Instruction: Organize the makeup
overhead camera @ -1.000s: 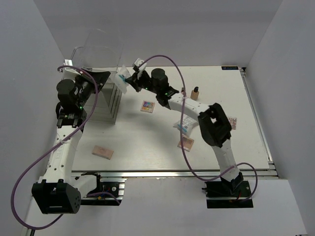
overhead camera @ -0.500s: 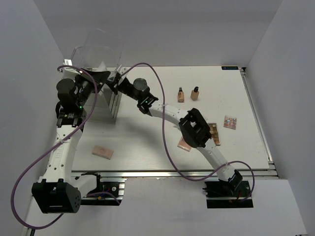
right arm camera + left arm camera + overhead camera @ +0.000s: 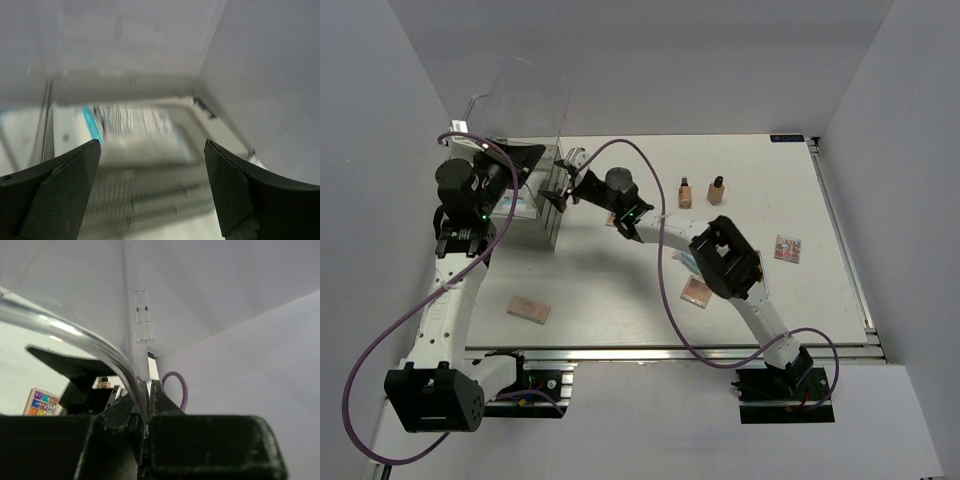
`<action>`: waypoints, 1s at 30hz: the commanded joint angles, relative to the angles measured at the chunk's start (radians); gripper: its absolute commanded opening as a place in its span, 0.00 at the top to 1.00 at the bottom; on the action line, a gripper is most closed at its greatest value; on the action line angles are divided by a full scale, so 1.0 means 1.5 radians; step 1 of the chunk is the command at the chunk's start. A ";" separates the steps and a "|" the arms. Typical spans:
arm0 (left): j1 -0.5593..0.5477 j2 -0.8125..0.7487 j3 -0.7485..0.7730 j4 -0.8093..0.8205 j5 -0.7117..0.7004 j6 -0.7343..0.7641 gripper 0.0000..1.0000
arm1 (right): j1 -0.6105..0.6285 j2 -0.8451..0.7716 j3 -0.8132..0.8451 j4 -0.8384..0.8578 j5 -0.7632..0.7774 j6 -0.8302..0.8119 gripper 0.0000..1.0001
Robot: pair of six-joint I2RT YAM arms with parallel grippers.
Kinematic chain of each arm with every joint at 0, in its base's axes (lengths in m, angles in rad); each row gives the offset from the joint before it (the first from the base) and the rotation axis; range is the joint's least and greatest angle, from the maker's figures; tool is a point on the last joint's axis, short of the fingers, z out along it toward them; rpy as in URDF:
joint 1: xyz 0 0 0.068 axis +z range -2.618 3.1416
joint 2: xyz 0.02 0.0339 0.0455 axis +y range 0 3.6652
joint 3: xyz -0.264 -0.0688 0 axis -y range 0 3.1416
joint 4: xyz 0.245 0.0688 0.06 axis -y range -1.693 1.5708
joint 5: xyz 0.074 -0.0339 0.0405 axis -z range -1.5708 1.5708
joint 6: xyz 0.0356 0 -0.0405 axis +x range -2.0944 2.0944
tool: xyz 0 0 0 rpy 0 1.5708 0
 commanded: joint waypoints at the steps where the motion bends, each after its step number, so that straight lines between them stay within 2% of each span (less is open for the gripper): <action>1: -0.005 -0.010 0.042 0.078 0.028 0.005 0.94 | -0.044 -0.158 -0.104 0.017 -0.165 -0.066 0.11; 2: -0.004 -0.011 0.040 0.082 0.028 0.004 0.94 | -0.070 -0.186 -0.187 0.013 -0.198 -0.085 0.11; 4: -0.005 -0.014 0.032 0.091 0.029 0.000 0.94 | -0.099 -0.274 -0.262 0.002 -0.306 -0.140 0.10; 5: -0.004 -0.015 0.029 0.094 0.029 -0.002 0.94 | -0.139 -0.298 -0.308 -0.045 -0.353 -0.157 0.11; 6: -0.004 -0.018 0.026 0.097 0.028 -0.003 0.94 | -0.163 -0.341 -0.321 -0.078 -0.449 -0.166 0.11; 8: -0.004 -0.019 0.026 0.097 0.029 -0.002 0.94 | -0.227 -0.374 -0.323 -0.283 -0.559 -0.237 0.20; 9: -0.005 -0.019 0.026 0.096 0.029 -0.001 0.94 | -0.247 -0.398 -0.291 -0.418 -0.637 -0.314 0.22; 10: -0.005 -0.020 0.025 0.094 0.029 0.001 0.94 | -0.271 -0.405 -0.259 -0.595 -0.638 -0.585 0.25; 11: -0.004 -0.020 0.024 0.096 0.031 0.001 0.94 | -0.276 -0.406 -0.224 -0.780 -0.615 -0.740 0.31; 12: -0.004 -0.020 0.023 0.097 0.031 0.001 0.94 | -0.278 -0.406 -0.175 -1.070 -0.529 -0.873 0.35; 13: -0.004 -0.020 0.023 0.099 0.032 0.001 0.94 | -0.279 -0.401 -0.165 -1.178 -0.476 -1.060 0.41; 14: -0.005 -0.019 0.021 0.100 0.034 0.001 0.94 | -0.283 -0.403 -0.168 -1.240 -0.436 -1.082 0.52; 16: -0.005 -0.018 0.018 0.105 0.036 -0.001 0.94 | -0.307 -0.437 -0.233 -1.246 -0.375 -1.056 0.54; 20: -0.005 -0.020 0.017 0.105 0.038 -0.002 0.94 | -0.327 -0.510 -0.372 -1.155 -0.273 -1.041 0.40; 24: -0.004 -0.025 0.013 0.100 0.043 0.000 0.94 | -0.336 -0.540 -0.424 -1.144 -0.211 -1.051 0.34; 30: -0.004 -0.033 0.004 0.100 0.038 0.000 0.94 | -0.337 -0.539 -0.479 -1.085 -0.127 -1.046 0.30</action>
